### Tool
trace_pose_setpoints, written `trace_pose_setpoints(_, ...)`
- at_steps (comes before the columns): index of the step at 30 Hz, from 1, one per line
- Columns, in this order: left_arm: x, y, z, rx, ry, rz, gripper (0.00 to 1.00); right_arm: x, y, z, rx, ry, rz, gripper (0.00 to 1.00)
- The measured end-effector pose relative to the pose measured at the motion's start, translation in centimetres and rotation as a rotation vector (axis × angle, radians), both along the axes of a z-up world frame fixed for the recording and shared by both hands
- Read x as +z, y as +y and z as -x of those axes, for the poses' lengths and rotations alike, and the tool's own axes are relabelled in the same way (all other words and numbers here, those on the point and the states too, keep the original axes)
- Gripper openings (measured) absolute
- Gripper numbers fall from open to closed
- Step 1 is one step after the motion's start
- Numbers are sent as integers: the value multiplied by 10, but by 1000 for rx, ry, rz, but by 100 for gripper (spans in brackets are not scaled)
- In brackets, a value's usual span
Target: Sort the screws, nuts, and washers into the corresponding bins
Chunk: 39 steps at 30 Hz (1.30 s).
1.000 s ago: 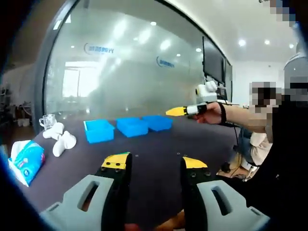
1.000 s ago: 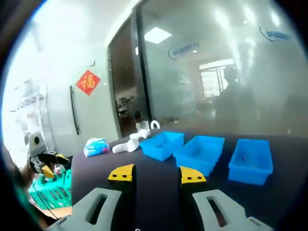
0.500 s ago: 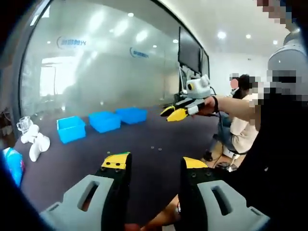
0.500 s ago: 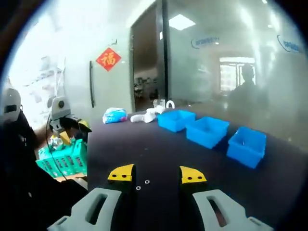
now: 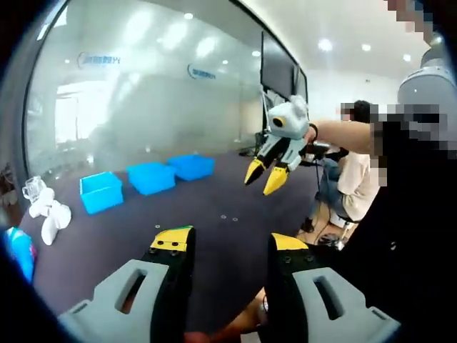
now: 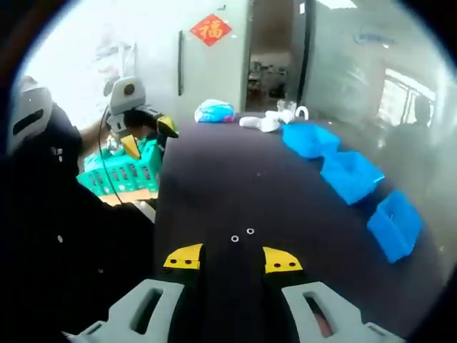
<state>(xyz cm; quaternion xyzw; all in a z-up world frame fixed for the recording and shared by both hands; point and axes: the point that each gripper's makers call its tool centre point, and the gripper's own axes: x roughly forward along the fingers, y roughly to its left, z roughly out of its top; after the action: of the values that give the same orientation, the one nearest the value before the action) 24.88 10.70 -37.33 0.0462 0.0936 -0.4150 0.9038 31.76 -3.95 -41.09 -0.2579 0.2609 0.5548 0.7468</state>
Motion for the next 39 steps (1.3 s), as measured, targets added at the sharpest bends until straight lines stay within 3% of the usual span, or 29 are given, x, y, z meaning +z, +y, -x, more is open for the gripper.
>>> trace_pose_setpoints(17, -5, 1, -1, 10, 19, -14, 38, -30, 24, -9, 154, 36, 280, 24)
trace_pose_setpoints(32, -8, 0, -1, 4, 28, -14, 38, -54, 35, -11, 168, 92, 366, 20)
trace_pose_setpoints(39, -10, 1, -2, 18, 37, 7, 37, -57, 37, -15, 150, 111, 368, 14)
